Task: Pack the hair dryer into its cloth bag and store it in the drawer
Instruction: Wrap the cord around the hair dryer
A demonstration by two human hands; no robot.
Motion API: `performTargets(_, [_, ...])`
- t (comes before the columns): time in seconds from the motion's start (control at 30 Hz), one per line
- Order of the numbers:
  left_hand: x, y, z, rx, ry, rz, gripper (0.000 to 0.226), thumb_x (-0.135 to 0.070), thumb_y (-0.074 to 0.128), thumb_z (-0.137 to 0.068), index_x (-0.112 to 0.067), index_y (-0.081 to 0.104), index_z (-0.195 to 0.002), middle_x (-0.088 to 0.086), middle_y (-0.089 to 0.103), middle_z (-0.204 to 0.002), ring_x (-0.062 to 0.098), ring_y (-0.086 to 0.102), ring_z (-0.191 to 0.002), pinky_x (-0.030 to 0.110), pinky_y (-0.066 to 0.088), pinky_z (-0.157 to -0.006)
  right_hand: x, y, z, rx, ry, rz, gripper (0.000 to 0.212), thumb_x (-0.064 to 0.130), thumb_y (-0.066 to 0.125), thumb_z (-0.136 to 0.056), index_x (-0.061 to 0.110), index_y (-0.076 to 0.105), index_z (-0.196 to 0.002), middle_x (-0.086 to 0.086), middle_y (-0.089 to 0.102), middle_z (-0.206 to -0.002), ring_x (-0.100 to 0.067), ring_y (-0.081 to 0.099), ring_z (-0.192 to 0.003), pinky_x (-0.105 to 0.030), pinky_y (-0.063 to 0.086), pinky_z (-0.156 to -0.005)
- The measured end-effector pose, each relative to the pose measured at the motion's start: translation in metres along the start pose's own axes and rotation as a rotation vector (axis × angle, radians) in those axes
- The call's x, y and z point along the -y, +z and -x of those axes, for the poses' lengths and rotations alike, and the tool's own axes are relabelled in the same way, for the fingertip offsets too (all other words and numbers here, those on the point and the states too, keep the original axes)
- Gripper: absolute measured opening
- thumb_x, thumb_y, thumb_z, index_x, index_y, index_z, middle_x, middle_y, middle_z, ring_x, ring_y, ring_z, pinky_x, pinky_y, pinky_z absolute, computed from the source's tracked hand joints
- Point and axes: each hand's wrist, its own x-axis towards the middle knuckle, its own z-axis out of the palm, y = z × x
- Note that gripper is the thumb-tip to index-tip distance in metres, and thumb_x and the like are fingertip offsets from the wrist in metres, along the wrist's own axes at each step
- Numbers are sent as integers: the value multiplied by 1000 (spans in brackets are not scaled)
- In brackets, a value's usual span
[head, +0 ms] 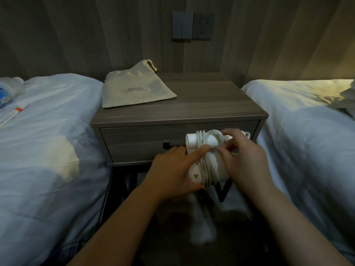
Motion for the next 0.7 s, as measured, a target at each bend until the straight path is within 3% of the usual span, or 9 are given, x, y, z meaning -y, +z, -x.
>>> performTargets(0.1, [1,3,-1,20,26,-4,93,-71,57,-70,-51,-6,-136,2,50,-127,18,50,-112,31,44,-82,-3,-7,-5,32,-44,-11,3,13,65,-82,13,66,-85,5,58,-72,-14,56,-70,-27,42,-65])
performTargets(0.27, [-2,6,1,35,19,36,95,-70,60,-67,-53,-6,-134,2,52,-128,19,52,-114,33,47,-85,-15,-6,-7,101,-220,267,12,5,76,-66,7,65,-62,-8,60,-62,-26,56,-60,-27,37,-56])
performTargets(0.43, [-3,7,0,67,-3,45,95,-70,60,-67,-49,3,-140,0,49,-134,18,50,-119,33,43,-91,-13,-6,-3,-8,-146,207,10,8,77,-67,7,67,-71,-10,66,-65,-28,61,-58,-31,48,-54])
performTargets(0.57, [-2,6,1,59,17,46,94,-69,60,-68,-51,-1,-136,1,49,-135,18,49,-120,33,43,-92,-12,-11,-5,102,-234,203,4,8,71,-76,10,70,-80,-8,71,-73,-25,65,-65,-27,44,-61])
performTargets(0.7, [-6,4,1,41,31,49,95,-69,61,-66,-53,-4,-133,2,53,-127,20,53,-114,36,48,-87,-11,-16,-9,154,-223,179,2,11,69,-77,10,71,-76,-7,68,-76,-25,63,-70,-33,50,-63])
